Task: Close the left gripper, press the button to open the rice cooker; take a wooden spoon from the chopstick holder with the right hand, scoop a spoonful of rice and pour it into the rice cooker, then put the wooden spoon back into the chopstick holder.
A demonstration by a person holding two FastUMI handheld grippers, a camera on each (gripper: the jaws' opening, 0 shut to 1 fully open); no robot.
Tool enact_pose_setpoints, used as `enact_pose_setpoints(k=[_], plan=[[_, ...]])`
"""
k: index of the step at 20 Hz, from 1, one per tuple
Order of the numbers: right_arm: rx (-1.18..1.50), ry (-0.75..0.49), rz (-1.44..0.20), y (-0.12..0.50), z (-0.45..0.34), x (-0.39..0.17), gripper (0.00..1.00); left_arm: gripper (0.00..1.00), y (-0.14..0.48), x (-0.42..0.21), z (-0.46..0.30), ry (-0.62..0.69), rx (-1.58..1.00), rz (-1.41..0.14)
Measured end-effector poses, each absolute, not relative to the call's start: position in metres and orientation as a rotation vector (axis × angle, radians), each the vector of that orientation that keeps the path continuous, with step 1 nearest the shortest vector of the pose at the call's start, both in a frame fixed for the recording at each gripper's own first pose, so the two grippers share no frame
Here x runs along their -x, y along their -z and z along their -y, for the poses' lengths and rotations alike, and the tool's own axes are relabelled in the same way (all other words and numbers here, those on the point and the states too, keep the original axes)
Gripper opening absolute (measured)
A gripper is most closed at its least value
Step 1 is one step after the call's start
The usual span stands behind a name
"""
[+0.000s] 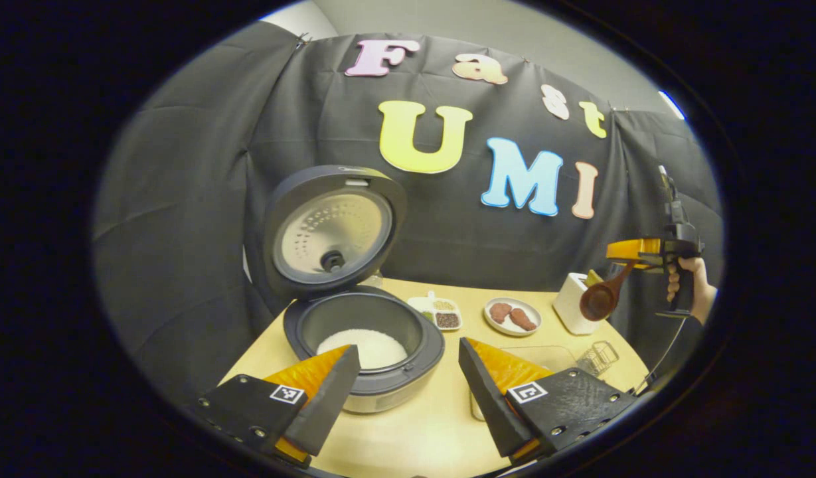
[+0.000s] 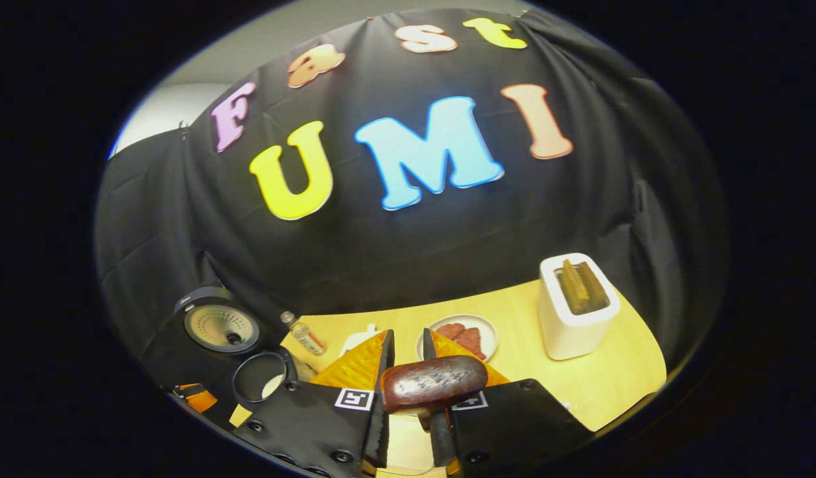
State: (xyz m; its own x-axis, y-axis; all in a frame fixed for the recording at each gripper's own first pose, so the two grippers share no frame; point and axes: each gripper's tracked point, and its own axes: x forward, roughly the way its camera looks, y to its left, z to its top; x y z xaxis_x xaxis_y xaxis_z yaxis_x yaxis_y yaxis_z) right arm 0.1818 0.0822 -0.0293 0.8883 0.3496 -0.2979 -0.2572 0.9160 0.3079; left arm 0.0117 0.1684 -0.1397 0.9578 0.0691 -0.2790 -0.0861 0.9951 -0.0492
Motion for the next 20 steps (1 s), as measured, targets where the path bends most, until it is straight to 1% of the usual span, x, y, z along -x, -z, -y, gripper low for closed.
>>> enact_pose_setpoints(k=[4,8,16,17,18,20], plan=[[-0.341,-0.224,-0.386,0.045,-0.024,-0.179,0.24,0.95,0.135,-0.018,-0.157,-0.078,0.085,-0.272],[-0.375,-0.164,-0.439,0.073,0.015,-0.174,0.24,0.95,0.131,-0.022,-0.157,-0.103,0.055,-0.275],[-0.432,-0.130,-0.560,0.135,0.039,-0.176,0.24,0.94,0.122,-0.018,-0.142,-0.141,0.069,-0.275],[-0.430,-0.127,-0.571,0.141,0.042,-0.177,0.24,0.96,0.118,-0.017,-0.140,-0.150,0.085,-0.265],[-0.428,-0.126,-0.581,0.145,0.043,-0.177,0.24,0.94,0.116,-0.017,-0.139,-0.161,0.097,-0.256],[-0.425,-0.124,-0.601,0.153,0.044,-0.179,0.24,0.94,0.110,-0.015,-0.142,-0.190,0.103,-0.241]])
